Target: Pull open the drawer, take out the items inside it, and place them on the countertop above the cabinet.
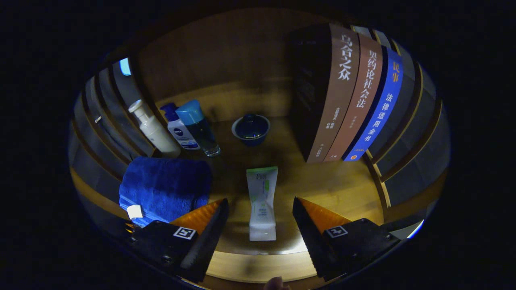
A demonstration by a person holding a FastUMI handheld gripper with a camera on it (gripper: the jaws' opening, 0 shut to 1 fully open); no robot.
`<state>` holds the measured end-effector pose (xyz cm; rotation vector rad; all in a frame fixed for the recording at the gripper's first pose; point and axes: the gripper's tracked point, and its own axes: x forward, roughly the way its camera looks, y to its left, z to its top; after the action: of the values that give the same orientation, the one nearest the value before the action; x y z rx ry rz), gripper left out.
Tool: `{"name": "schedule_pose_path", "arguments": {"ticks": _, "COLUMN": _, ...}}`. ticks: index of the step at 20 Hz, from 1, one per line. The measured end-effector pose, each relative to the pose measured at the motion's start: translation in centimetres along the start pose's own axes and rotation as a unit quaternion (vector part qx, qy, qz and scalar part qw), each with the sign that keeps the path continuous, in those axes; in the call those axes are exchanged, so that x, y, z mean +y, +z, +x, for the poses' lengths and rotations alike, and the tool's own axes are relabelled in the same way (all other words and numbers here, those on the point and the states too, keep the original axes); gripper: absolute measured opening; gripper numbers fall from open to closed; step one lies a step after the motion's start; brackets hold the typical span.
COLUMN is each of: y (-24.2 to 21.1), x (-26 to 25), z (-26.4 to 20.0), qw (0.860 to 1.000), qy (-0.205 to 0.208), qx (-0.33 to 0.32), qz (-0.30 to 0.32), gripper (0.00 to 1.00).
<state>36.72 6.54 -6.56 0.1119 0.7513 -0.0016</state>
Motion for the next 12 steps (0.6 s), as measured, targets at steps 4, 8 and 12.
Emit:
{"name": "schedule_pose_path", "arguments": {"ticks": 4, "y": -0.3, "x": 0.5, "z": -3.0, "qw": 0.996, "qy": 0.001, "qx": -0.088, "qz": -0.015, "gripper": 1.0}}
{"name": "schedule_pose_path", "arguments": {"ticks": 8, "y": -2.8, "x": 0.7, "z": -7.0, "qw": 0.986, "qy": -0.012, "qx": -0.167, "qz": -0.018, "gripper": 1.0}}
{"name": "schedule_pose_path", "arguments": {"ticks": 12, "y": -6.4, "x": 1.0, "z": -11.1, "qw": 0.969, "qy": -0.011, "qx": -0.244, "qz": -0.029, "gripper": 1.0}}
